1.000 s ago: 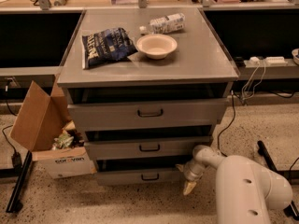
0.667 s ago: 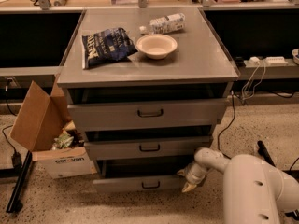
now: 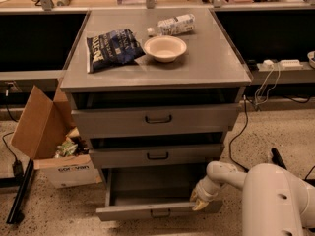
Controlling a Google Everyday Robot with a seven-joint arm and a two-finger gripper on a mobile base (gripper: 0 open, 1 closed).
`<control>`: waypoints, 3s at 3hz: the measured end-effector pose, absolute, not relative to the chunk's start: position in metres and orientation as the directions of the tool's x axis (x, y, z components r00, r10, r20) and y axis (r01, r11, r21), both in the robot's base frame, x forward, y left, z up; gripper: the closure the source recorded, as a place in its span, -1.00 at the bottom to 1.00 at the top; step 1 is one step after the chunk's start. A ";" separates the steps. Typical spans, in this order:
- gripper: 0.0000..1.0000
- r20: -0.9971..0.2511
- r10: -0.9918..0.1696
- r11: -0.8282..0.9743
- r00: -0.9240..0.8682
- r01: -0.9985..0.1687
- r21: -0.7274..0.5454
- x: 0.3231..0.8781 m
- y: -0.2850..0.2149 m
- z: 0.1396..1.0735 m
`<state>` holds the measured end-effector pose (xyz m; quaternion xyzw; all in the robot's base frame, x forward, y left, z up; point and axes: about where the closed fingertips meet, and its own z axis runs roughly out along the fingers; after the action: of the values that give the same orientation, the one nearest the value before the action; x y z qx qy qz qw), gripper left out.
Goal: Open bottom drawer
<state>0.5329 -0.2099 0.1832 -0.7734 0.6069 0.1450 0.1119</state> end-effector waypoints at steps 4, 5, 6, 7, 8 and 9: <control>-0.48 -0.363 -0.907 -0.236 0.214 -0.972 0.016 0.528 -0.212 0.182; -0.91 -0.363 -0.907 -0.236 0.214 -0.972 0.016 0.528 -0.212 0.182; -1.00 -0.363 -0.907 -0.236 0.214 -0.972 0.016 0.528 -0.212 0.181; -1.00 -0.338 -0.923 -0.221 0.184 -0.972 0.075 0.526 -0.203 0.170; -1.00 -0.336 -0.934 -0.182 0.123 -0.972 0.150 0.508 -0.173 0.143; -1.00 -0.336 -0.934 -0.182 0.123 -0.972 0.150 0.508 -0.173 0.143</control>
Offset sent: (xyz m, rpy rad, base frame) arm -0.0048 -0.0018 -0.0016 -0.0001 0.0135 -0.0024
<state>0.5079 -0.1727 0.1429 -0.7475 0.6373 0.1795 0.0530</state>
